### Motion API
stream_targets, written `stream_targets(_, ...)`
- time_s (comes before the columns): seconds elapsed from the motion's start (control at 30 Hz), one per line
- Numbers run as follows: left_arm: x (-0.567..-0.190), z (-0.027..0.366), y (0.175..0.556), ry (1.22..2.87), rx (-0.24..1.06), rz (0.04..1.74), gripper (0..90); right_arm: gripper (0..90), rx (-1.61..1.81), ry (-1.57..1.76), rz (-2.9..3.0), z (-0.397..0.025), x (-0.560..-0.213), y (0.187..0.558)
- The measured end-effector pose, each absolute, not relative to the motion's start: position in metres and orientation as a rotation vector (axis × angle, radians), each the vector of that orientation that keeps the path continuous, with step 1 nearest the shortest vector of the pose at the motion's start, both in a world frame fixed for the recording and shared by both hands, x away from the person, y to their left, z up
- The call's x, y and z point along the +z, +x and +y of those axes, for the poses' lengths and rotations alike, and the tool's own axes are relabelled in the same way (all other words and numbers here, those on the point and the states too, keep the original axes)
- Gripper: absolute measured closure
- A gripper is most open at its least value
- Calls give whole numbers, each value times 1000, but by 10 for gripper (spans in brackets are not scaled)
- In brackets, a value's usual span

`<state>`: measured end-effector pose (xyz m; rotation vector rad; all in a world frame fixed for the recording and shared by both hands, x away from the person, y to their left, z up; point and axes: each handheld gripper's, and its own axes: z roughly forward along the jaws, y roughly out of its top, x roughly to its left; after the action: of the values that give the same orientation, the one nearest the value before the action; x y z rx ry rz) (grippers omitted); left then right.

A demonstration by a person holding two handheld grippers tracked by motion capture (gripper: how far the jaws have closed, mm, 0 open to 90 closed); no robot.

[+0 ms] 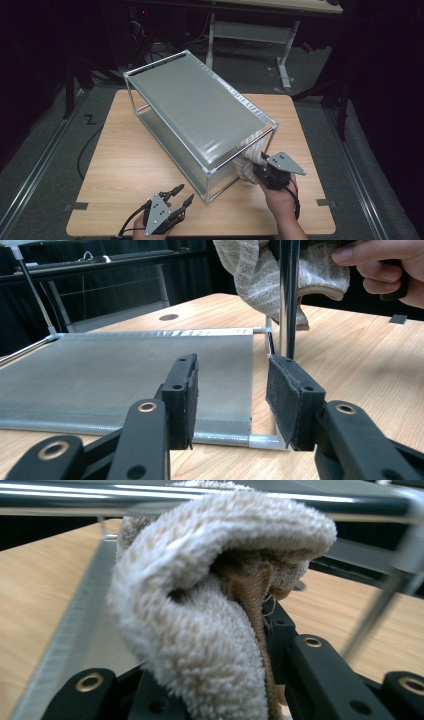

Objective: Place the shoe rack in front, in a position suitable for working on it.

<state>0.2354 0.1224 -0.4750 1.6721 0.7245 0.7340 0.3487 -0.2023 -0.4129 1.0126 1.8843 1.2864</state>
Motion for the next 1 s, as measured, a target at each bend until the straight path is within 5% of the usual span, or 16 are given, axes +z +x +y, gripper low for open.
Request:
stream_targets(0.37,-477,119,236,1684,720,719,555,706,1285,1206,1773,-248,-416,364)
stream_targets(1.0,-477,119,250,1688,720,720,554,706,1331,897,1966,-186,-410,306)
